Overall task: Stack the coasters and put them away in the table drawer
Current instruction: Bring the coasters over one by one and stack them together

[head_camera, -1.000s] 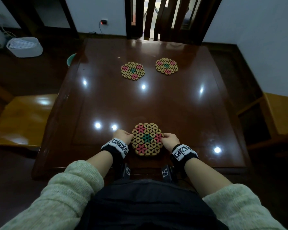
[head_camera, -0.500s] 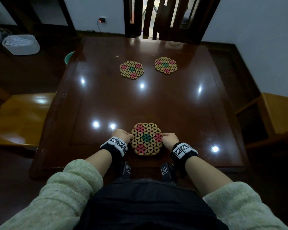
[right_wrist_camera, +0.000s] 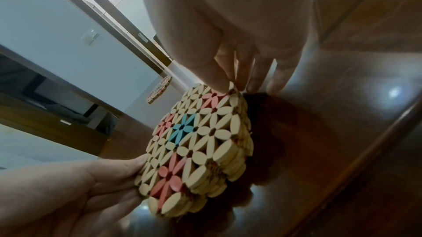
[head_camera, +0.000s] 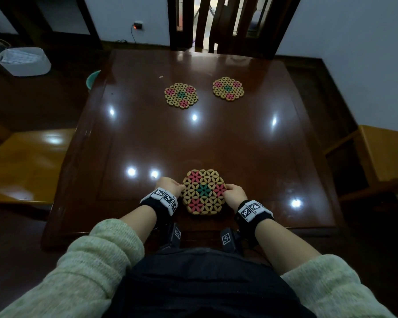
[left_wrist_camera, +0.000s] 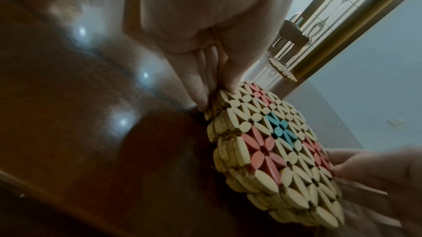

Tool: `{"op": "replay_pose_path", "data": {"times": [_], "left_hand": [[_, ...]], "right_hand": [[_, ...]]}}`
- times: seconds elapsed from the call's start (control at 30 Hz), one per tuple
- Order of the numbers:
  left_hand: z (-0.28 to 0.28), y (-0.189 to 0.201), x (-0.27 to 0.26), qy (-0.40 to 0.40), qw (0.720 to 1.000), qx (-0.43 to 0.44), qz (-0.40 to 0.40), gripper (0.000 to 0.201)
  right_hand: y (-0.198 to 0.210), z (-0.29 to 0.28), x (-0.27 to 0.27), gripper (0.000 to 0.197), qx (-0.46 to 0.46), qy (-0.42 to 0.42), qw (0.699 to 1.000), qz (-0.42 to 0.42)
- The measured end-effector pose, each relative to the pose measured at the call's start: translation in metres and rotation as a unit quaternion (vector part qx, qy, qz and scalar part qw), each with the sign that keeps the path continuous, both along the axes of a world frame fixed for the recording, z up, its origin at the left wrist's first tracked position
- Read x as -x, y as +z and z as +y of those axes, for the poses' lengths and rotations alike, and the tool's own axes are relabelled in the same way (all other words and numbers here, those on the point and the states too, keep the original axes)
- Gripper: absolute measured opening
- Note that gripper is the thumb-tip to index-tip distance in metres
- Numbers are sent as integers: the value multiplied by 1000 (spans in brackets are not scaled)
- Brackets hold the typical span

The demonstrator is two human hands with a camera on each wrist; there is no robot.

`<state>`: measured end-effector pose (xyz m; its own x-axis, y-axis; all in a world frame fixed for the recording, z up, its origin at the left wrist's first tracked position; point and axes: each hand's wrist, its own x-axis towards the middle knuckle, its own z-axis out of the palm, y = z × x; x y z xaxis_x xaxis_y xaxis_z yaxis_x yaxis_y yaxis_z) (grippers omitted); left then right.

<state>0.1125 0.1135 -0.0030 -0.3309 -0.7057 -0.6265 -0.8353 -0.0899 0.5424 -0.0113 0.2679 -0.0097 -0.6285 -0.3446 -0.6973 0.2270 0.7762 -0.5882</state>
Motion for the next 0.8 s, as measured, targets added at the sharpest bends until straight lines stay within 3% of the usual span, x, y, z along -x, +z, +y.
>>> {"op": "replay_pose_path", "data": {"times": [0.43, 0.67, 0.8], "left_hand": [[-10, -4, 0, -17, 998, -60, 3, 26], [-29, 3, 0, -35, 992, -125, -4, 25], [-42, 6, 4, -40, 993, -108, 5, 27]], "right_hand": [[-1, -4, -8, 42, -4, -23, 1000, 7], [14, -11, 3, 60, -41, -17, 999, 21], [23, -16, 14, 53, -41, -22, 998, 49]]}}
